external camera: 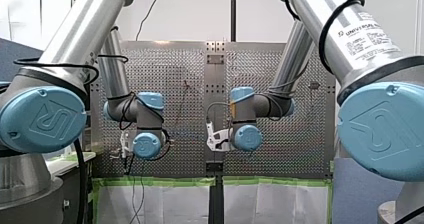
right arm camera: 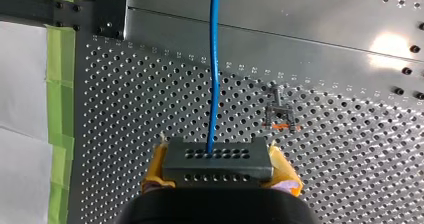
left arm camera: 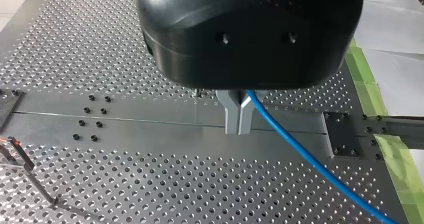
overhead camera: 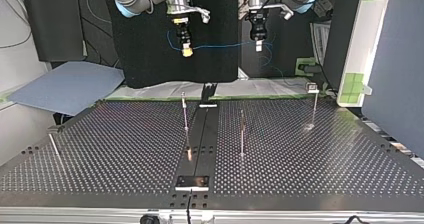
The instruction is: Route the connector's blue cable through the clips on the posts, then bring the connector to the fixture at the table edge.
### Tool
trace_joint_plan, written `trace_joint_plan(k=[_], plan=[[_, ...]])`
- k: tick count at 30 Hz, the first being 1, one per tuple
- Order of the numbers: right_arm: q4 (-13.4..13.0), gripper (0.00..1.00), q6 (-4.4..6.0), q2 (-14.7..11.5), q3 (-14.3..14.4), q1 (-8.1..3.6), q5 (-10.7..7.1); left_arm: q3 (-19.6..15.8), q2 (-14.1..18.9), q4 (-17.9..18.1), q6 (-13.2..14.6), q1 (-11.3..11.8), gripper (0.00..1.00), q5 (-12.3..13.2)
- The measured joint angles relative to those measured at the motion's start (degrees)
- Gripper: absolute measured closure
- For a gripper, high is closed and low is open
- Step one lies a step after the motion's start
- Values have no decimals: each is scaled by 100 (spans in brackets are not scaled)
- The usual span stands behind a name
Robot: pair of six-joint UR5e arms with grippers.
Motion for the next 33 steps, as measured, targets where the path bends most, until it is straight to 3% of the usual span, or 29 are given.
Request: trace_joint_plan(k=[5, 11, 21, 33], plan=[[73, 100, 39, -89, -39, -31, -5, -70, 124, -73, -28, 56, 100, -11], [192, 100, 265, -339, -70, -27, -74, -47, 405, -194, -72, 100, 100, -29], [519, 100, 626, -840, -338, -199, -306, 306, 850, -613, -49, 181, 100, -148], [863, 100, 640, -1432, -818, -531, -374, 912, 1356, -1188, -39, 326, 100, -155]])
